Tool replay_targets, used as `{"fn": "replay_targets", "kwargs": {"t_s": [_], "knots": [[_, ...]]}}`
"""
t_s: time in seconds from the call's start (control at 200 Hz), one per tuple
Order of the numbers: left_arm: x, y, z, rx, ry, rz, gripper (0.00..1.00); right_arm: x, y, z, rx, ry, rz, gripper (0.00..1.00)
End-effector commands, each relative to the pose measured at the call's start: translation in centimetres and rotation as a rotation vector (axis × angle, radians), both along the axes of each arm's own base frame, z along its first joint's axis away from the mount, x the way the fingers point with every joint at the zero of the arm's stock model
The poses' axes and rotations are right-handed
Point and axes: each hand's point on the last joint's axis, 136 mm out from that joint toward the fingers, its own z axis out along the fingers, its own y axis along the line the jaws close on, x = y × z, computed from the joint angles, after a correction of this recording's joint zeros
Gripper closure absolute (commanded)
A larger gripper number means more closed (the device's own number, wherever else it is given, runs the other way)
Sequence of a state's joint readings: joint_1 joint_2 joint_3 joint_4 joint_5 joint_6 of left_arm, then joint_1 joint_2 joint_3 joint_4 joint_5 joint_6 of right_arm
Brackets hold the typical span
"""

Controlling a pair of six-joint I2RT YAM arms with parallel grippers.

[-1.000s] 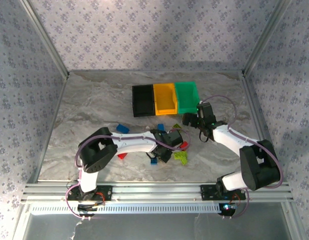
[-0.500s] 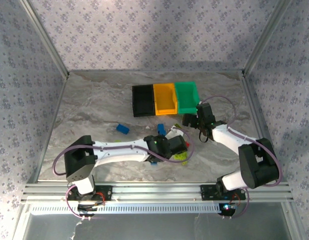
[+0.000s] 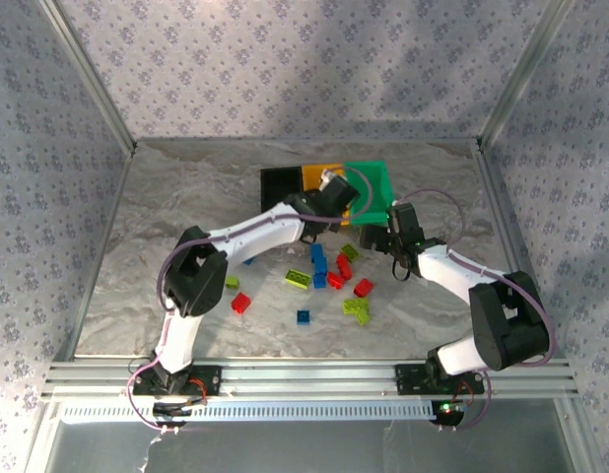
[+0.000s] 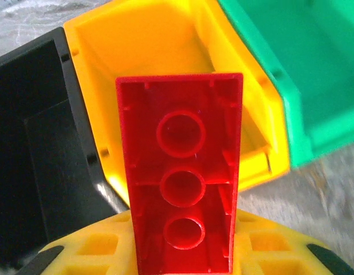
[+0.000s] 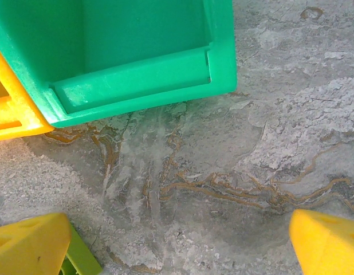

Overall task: Sort the legos into containers by color
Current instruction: Place the lego in the container.

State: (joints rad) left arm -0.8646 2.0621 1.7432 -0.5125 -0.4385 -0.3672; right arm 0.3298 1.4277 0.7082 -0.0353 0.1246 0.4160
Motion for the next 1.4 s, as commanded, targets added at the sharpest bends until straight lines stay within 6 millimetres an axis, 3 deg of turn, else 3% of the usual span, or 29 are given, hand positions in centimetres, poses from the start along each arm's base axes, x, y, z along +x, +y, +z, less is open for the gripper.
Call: {"fn": "replay_targets", "kwargs": {"t_s": [0.0,0.225,0.31,0.52,0.63,0.76,0.855,1.059,1.179,1.394], "knots": [[0.6,-2.1,-0.9,-0.076,0.102,-0.061,0.96,0.4,-0.2,0.5,-0.008,-0.004,-0.023,0.00],[4.2,-3.9,-1.0,-0.143,0.131,-0.002,0.89,0.3,0.2,0.4,0.011,-0.007,-0.022,0.00],[5.2,-3.0,-1.5,-0.151,0.163,0.061,0.86,0.3,0.6,0.6,0.039,-0.017,-0.014,0.01],[6.3,-2.8,-0.5,-0.223,0.140,0.093,0.49,0.2,1.4,0.6,0.056,-0.024,0.006,0.00],[5.9,-3.9,0.2,-0.284,0.143,0.056,0.40,0.2,2.3,0.4,0.082,-0.019,0.021,0.01],[4.4,-4.6,0.9,-0.332,0.142,0.032,0.38,0.0,4.4,-0.2,0.152,0.009,0.077,0.03],[3.3,-5.3,2.8,-0.400,0.114,-0.015,0.37,-0.2,6.0,-0.3,0.153,0.009,0.121,0.05],[1.9,-2.5,4.7,-0.458,0.012,0.027,0.38,-0.7,8.9,-0.8,0.162,0.043,0.181,0.11],[1.5,-0.9,5.7,-0.473,-0.027,0.062,0.39,-1.0,8.7,-1.9,0.130,0.090,0.137,0.14],[1.3,-0.4,5.5,-0.452,-0.013,0.060,0.39,-1.0,8.5,-2.1,0.123,0.097,0.124,0.18]]}}
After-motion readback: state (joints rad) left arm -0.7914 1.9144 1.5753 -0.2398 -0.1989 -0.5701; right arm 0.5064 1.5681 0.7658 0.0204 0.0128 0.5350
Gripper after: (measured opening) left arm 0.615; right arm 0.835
